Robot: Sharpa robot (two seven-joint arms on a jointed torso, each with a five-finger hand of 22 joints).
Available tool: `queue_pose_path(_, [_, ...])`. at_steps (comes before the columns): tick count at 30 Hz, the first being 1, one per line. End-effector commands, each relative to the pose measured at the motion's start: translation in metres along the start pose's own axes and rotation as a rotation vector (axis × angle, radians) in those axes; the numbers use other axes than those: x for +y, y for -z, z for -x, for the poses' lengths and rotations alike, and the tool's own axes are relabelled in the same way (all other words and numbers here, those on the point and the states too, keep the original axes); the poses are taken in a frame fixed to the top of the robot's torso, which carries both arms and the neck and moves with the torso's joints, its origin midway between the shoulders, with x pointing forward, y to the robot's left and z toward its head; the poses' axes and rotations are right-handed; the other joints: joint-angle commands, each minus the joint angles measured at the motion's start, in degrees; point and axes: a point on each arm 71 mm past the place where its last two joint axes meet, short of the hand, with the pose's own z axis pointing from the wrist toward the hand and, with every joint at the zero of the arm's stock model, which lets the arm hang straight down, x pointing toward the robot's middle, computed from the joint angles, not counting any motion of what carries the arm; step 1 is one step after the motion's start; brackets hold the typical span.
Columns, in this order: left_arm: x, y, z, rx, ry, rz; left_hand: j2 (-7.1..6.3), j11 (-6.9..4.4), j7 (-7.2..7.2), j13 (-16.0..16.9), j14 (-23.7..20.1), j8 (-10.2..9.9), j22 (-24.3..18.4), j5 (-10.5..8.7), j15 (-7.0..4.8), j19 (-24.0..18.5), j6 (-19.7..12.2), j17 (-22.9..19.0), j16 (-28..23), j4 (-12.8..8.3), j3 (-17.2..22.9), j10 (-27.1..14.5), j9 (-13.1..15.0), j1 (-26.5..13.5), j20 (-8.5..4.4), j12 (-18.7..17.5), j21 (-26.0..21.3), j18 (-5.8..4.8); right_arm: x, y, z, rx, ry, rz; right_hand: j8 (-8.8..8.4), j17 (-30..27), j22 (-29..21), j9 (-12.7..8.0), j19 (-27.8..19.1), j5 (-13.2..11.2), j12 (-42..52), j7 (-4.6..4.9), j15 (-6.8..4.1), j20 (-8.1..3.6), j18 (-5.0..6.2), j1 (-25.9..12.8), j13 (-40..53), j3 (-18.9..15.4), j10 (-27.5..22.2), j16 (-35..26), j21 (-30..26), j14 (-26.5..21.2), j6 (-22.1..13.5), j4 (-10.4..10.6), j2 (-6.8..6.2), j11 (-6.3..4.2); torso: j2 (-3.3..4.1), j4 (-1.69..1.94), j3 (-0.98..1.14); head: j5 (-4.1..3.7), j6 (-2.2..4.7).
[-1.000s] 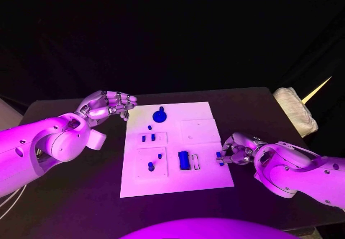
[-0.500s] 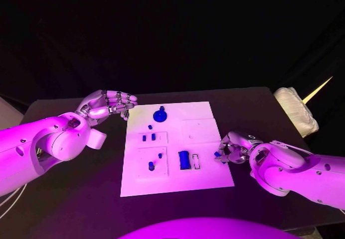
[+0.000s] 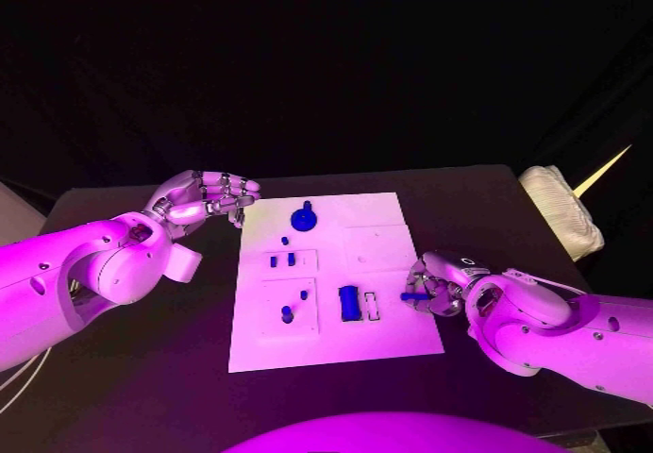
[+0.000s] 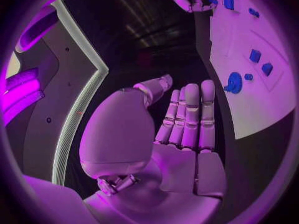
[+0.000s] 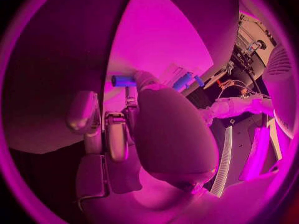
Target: Assemble the parts on the task board
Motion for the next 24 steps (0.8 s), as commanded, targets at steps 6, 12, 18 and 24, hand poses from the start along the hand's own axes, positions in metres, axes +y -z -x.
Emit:
queue_pose_path(6, [-0.001,0.0,-0.003,0.015,0.004,-0.007,0.36,-0.14,0.18,0.1,-0.2,0.2,-0.1,0.15,0.14,0.3,0.2,-0.1,-0.2,0.1,-0.3,-0.4,0.1,0.0,-0.08,0.2,-0.4,0.4,0.003,0.006,-0.008,0.057,-0.044,-0.041,1.54,9.2,1.0,1.7,0.6,1.9,0.8,-0.35,-0.16,-0.46,-0.07,-5.0,6.0,10.9,0.8,0.4,1.3,4.8,-0.2,-7.7,-0.91,-0.22,0.02,0.02,0.02,0.16,0.08])
queue_pose_path(12, [-0.001,-0.001,-0.003,0.017,0.004,-0.007,0.36,-0.14,0.18,0.1,-0.2,0.2,-0.1,0.15,0.14,0.3,0.2,-0.1,-0.2,0.1,-0.3,-0.4,0.1,0.0,-0.08,0.2,-0.4,0.4,0.019,0.008,0.003,0.034,-0.143,-0.02,2.09,9.5,1.3,2.4,0.8,2.1,1.0,-0.51,-0.23,-0.51,-0.12,-7.4,6.1,12.5,1.0,0.5,1.5,4.8,-0.6,-8.3,-0.78,-0.32,0.01,0.02,-0.04,0.17,-0.05])
queue_pose_path(18, [-0.001,-0.001,-0.004,0.019,0.005,-0.007,0.36,-0.14,0.18,0.1,-0.2,0.2,-0.1,0.15,0.14,0.3,0.2,-0.1,-0.2,0.1,-0.3,-0.4,0.1,0.0,-0.08,0.2,-0.4,0.4,0.035,0.004,0.004,0.037,-0.218,-0.001,2.62,10.1,1.7,3.1,1.1,-2.3,1.3,-0.79,-0.33,-0.57,-0.22,-11.9,6.4,13.5,1.3,0.8,1.9,5.0,-1.0,-7.9,-0.6,-0.51,0.01,0.01,-0.03,0.19,-0.02])
queue_pose_path(24, [-0.001,-0.001,-0.005,0.023,0.006,-0.006,0.36,-0.14,0.18,0.1,-0.2,0.2,-0.1,0.15,0.14,0.3,0.2,-0.1,-0.2,0.1,-0.3,-0.4,0.1,0.0,-0.08,0.2,-0.4,0.4,0.042,-0.003,0.0,0.065,-0.243,-0.005,2.65,10.2,1.8,3.1,1.2,-7.1,1.7,-0.77,-0.32,-0.58,-0.23,-15.4,6.8,12.9,1.6,0.8,1.7,5.0,-0.9,-6.7,-0.79,-0.46,0.05,0.13,-0.06,0.06,-0.12])
